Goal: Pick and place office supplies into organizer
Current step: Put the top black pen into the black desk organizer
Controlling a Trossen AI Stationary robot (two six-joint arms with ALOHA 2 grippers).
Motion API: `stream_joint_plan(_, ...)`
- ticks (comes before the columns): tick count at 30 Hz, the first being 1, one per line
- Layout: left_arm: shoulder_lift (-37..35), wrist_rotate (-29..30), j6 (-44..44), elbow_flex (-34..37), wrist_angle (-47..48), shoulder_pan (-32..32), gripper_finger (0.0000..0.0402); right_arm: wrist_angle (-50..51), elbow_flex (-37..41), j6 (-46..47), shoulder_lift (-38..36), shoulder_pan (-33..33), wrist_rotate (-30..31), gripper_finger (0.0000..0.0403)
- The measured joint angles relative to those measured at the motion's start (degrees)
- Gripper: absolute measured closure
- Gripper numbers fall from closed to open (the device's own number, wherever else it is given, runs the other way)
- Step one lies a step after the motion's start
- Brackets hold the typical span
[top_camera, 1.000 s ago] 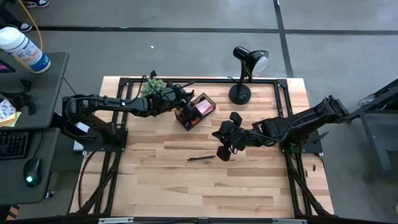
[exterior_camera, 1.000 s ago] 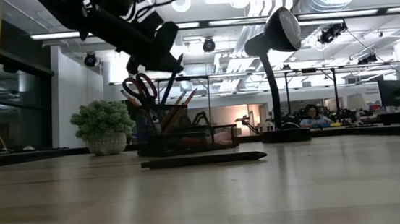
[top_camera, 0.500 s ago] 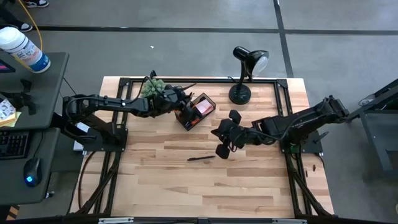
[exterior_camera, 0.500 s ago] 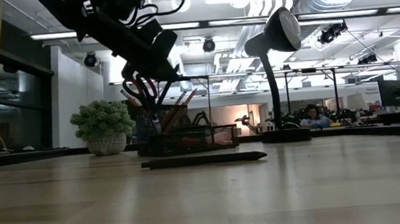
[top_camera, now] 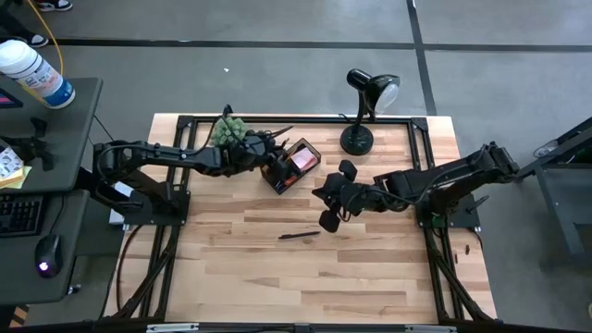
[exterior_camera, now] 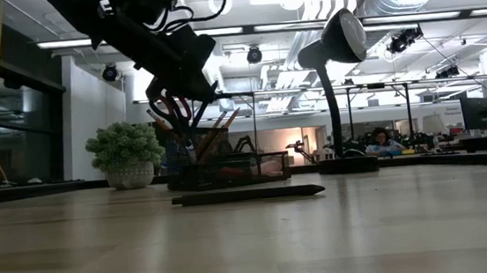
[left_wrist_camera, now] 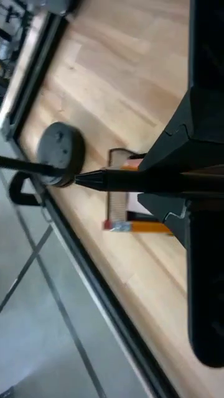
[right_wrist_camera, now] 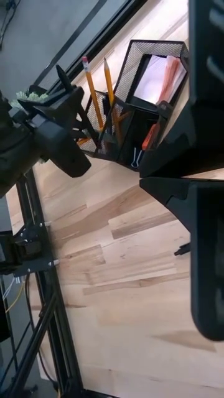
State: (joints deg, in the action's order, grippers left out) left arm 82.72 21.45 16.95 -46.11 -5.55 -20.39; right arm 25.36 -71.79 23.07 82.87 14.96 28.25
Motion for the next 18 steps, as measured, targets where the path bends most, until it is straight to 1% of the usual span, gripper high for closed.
stream_joint_plan(9,0.0,-0.23,0.0,0.0,2.77,0.56,0.0371,0.0,0.0,0.85,0.0,0.0,0.92,0.0402)
stream_joint_plan(18,0.0,-0.82,3.7,0.0,2.72,0.56,0.0368,0.0,0.0,1.46,0.0,0.0,1.13,0.0401)
